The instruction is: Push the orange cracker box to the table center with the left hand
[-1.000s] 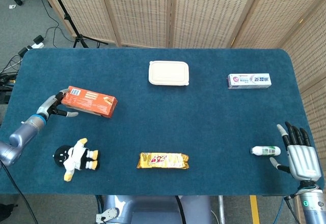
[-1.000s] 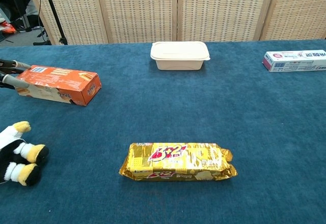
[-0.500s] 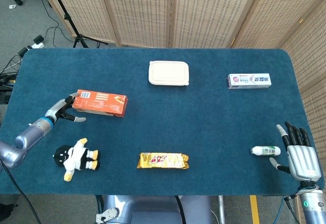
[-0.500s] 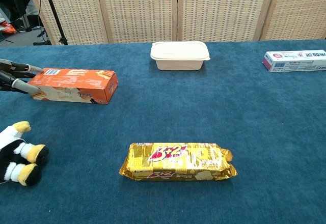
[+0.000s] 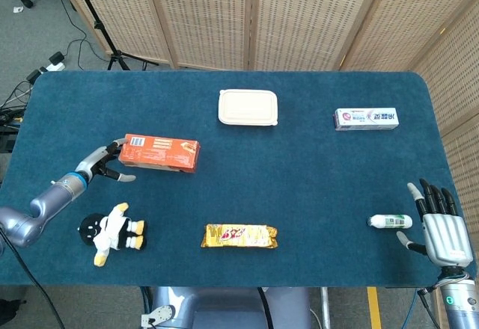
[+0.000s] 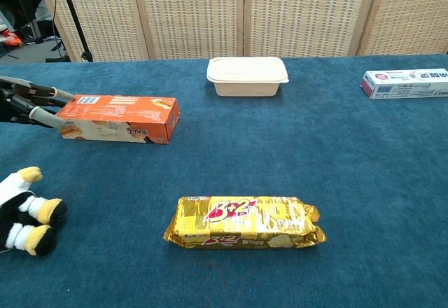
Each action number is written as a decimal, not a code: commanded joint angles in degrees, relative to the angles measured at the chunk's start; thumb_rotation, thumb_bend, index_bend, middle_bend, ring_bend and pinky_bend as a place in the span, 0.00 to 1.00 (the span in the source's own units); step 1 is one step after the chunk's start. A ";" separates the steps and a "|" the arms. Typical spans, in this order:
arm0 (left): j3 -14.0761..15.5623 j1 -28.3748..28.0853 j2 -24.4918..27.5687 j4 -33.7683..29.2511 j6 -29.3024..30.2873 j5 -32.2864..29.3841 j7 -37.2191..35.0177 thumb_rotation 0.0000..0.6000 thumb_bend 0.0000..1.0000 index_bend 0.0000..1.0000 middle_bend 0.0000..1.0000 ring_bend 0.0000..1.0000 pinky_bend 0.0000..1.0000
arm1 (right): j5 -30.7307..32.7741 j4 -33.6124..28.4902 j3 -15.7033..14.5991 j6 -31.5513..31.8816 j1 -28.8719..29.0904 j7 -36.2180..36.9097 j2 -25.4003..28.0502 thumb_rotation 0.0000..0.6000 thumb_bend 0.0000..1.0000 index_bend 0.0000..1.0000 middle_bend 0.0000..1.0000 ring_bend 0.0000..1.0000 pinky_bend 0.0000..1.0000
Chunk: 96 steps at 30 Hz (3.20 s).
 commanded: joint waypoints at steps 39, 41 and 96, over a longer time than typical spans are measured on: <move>-7.89 -1.89 -3.66 -10.15 -2.87 -16.26 23.17 1.00 0.12 0.00 0.00 0.00 0.03 | -0.45 -0.16 -0.39 -0.54 0.17 0.45 0.11 1.00 0.25 0.05 0.00 0.00 0.04; -8.16 -2.10 -3.87 -10.44 -3.05 -17.01 24.15 1.00 0.12 0.00 0.00 0.00 0.03 | -0.44 -0.13 -0.42 -0.68 0.21 0.53 0.15 1.00 0.25 0.05 0.00 0.00 0.04; -7.77 -13.53 -10.56 -16.71 2.55 -40.90 48.61 1.00 0.12 0.00 0.00 0.00 0.03 | -0.96 0.36 -0.79 -2.42 0.63 7.03 2.27 1.00 0.25 0.05 0.00 0.00 0.04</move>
